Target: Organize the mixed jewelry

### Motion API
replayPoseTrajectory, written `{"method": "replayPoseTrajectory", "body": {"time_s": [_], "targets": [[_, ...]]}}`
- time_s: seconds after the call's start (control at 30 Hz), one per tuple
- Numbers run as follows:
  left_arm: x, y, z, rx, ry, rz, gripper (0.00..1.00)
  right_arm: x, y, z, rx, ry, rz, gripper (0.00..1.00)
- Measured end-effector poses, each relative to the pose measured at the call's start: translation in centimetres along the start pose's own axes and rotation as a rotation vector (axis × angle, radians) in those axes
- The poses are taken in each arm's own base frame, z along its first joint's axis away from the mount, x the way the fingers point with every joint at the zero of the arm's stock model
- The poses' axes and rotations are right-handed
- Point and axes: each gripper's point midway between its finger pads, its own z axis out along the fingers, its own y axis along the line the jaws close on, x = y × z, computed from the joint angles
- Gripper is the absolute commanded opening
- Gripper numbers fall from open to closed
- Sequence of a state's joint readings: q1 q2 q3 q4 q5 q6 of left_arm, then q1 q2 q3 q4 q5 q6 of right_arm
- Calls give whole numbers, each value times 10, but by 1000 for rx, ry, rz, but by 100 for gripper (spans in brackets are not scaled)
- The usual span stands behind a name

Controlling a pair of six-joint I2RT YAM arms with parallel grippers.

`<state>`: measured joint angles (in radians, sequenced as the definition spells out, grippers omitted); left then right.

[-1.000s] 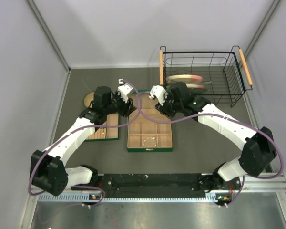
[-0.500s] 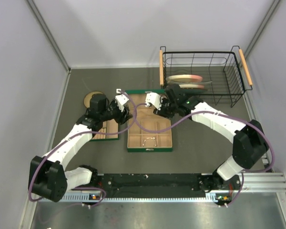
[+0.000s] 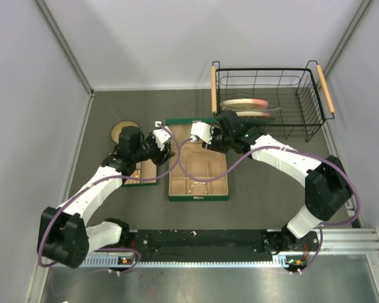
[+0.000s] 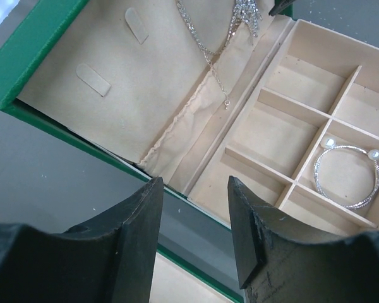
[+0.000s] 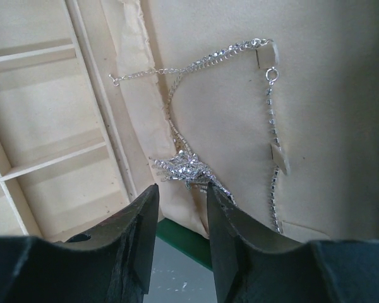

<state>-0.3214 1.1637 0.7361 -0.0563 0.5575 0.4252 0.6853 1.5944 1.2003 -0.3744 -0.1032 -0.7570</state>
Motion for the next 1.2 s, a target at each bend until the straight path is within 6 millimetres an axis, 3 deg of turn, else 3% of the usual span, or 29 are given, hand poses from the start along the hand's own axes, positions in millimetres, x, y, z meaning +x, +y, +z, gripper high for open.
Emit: {"method": "replayPoseTrajectory", "body": {"time_s": [0.6,0.9,1.2], "targets": [[3,-12,0,36,-66,80,47,-7,-11,1,57,-23,38,14],[-7,-10,-3,46,-114,139,48,-9,-14,2,72,-33,66,8],[-4,-19,7,94,-88,272,49,-9,-15,2,82,-34,88,4]]}}
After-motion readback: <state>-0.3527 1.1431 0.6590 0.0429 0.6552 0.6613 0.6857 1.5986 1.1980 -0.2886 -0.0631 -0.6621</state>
